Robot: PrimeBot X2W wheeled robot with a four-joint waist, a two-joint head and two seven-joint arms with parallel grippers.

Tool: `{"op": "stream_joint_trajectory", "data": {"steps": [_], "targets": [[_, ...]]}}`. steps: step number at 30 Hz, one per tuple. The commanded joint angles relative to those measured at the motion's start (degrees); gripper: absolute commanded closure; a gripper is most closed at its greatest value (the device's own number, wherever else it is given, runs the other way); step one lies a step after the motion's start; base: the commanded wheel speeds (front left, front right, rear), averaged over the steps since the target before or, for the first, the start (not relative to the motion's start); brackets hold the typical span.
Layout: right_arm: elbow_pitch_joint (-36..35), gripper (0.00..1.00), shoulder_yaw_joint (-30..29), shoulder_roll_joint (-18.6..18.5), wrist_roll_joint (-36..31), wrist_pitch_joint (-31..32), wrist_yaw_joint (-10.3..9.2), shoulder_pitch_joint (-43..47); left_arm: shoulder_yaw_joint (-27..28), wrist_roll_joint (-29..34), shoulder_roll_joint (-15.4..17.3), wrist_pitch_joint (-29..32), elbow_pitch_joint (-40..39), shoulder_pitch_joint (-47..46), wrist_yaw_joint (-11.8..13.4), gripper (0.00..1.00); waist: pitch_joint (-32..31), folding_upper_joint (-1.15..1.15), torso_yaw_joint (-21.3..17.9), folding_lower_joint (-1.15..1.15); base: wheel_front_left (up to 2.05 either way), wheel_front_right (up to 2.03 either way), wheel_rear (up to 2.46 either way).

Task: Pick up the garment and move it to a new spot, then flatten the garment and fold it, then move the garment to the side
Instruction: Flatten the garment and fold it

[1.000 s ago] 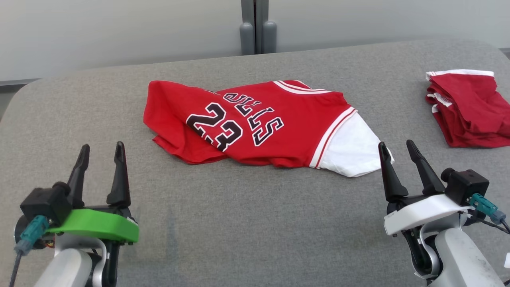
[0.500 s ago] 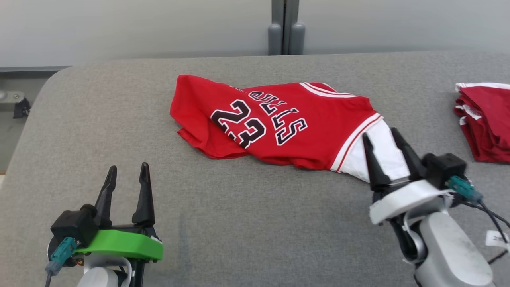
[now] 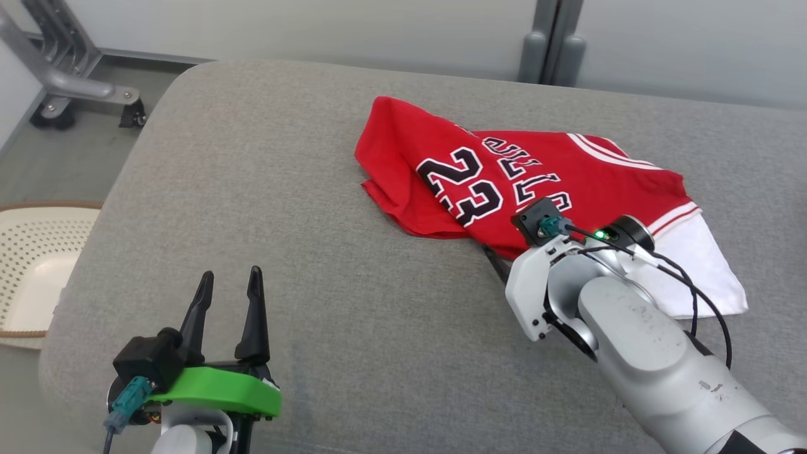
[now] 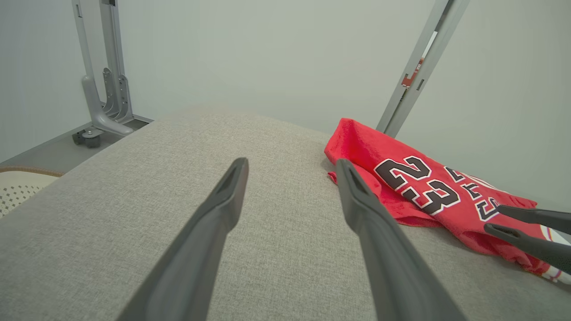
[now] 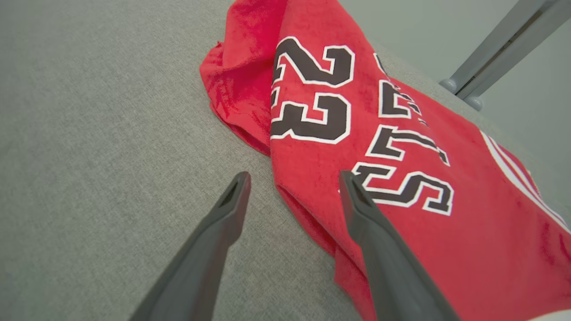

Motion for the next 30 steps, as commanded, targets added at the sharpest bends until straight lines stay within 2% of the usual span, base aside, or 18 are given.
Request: {"op": "stream_joint_trajectory", "data": {"steps": [1,11,12,14,18,22,25,30], "targets": [[1.7,0.0,0.0,0.1,-1.1,0.4,-0.1,-1.0,0.3,0.4,-0.6,-0.2,0.3,-0.2,-0.5,0.0,0.7,0.0,3.1,0.0,0.0,0.0,0.0],[14.1,0.0,-0.5,1.7,-8.0,0.3,-0.1,-6.2,1.6,2.4,-2.3,-0.2,1.6,-1.5,-2.2,0.0,2.2,0.0,5.5,0.0,0.0,0.0,0.0],[15.1,0.25,-1.1,2.1,-8.6,0.1,-0.1,-6.5,1.9,2.6,-2.3,-0.2,1.7,-1.5,-2.3,0.0,2.3,0.0,5.5,0.0,0.0,0.0,0.0],[16.8,1.0,-1.6,2.6,-9.7,-0.4,-0.1,-7.1,2.2,2.8,-2.4,-0.2,1.9,-1.5,-2.4,0.0,2.4,0.0,5.3,0.0,0.0,0.0,0.0],[18.5,1.0,-3.7,2.8,-10.1,-3.8,-0.1,-8.4,2.7,3.3,-2.6,-0.2,2.3,-1.5,-2.8,0.0,2.2,0.0,4.3,0.0,0.0,0.0,0.0],[18.4,1.0,-7.7,2.7,-6.3,-8.1,-0.1,-9.9,3.2,4.0,-2.7,-0.2,2.5,-1.1,-3.0,0.0,1.5,0.0,2.5,0.0,0.0,0.0,0.0],[17.8,1.0,-10.7,1.3,-1.9,-8.8,-0.1,-11.3,3.1,4.5,-2.7,-0.2,2.7,-1.1,-3.2,0.0,1.5,0.0,1.6,0.0,0.0,0.0,0.0],[15.8,1.0,-13.5,-3.0,5.4,-6.3,-0.1,-15.1,2.4,4.6,-2.8,-0.2,2.2,-2.5,-3.4,0.0,3.9,0.0,1.8,0.0,0.0,0.0,0.0]]}}
